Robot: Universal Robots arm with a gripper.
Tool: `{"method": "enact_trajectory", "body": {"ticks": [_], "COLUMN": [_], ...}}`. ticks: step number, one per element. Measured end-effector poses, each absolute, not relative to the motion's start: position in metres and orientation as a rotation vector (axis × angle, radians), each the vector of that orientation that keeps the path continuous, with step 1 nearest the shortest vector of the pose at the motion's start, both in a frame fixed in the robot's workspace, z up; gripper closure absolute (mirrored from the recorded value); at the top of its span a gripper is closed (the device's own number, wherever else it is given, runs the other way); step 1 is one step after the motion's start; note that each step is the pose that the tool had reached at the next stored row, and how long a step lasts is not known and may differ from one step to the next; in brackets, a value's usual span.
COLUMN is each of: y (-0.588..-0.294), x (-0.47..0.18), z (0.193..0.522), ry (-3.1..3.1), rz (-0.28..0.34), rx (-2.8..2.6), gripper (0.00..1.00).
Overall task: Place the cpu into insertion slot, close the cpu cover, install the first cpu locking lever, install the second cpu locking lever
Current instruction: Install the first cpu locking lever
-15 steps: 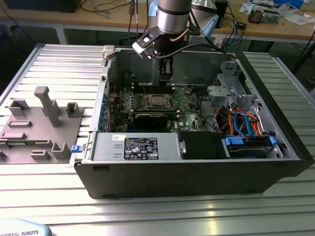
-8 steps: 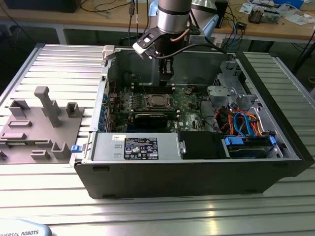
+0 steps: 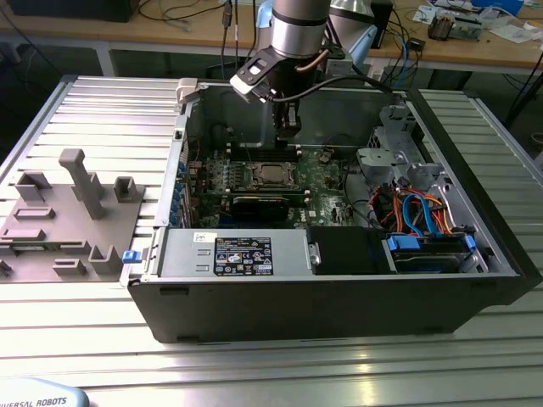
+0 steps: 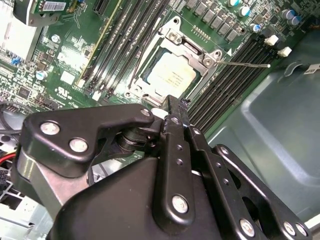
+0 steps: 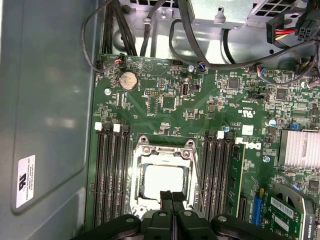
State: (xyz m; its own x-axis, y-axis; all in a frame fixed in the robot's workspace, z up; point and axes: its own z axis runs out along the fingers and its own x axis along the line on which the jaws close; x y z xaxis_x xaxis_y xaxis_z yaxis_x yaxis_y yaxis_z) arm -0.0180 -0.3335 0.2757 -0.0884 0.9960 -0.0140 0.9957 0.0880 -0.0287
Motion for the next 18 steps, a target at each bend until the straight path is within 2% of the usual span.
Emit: {"method": "enact_trajectory", "body": {"ticks": [18], "y": [-0.3335], "x": [-0.018], "z": [0.2757], "ry": [-2.363], "rz": [0.048], "rx": [-2.057], "gripper": [0.89]}}
